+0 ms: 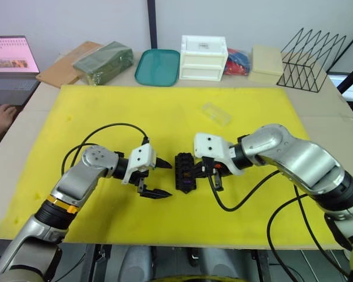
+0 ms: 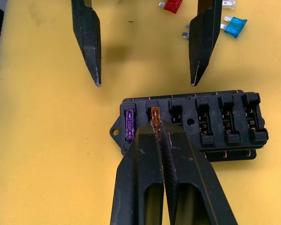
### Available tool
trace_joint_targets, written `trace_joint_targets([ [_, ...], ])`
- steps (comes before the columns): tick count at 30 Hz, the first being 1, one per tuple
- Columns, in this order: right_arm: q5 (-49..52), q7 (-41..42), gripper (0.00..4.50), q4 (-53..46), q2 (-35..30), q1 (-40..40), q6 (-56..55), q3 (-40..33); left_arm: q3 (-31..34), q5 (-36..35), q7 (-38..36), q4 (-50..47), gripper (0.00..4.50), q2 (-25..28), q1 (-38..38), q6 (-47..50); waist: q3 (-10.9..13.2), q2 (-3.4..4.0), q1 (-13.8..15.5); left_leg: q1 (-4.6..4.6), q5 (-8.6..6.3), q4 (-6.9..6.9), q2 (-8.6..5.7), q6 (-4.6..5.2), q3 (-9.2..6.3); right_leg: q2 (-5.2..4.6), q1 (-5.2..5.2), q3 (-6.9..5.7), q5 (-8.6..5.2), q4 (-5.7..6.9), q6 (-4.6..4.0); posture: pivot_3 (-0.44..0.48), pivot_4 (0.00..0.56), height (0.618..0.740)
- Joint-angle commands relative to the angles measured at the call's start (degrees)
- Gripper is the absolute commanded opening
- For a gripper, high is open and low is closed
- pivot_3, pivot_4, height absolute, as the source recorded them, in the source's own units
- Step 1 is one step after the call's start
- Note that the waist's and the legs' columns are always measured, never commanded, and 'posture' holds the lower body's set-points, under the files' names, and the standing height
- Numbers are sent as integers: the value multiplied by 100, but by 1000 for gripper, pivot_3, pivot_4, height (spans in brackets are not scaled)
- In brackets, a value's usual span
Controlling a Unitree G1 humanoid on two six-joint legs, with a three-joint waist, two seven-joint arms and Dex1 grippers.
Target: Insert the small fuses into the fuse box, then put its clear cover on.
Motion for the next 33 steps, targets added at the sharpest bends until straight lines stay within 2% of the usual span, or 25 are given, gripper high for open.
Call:
trace_joint_targets([
  [1,-49,40,0,-186,53,-31,16,31,113,25,12,-50,4478,-38,-23,-154,0,0,0,0,0,0,0,0,0,0,0,0,0,0,0,0,150,740],
  [33,-1349,151,0,30,60,-246,-383,927,48,180,160,-98,4478,-271,-44,-164,-5,-1,-11,19,0,2,0,0,-1,1,23,-1,0,0,0,0,150,740],
])
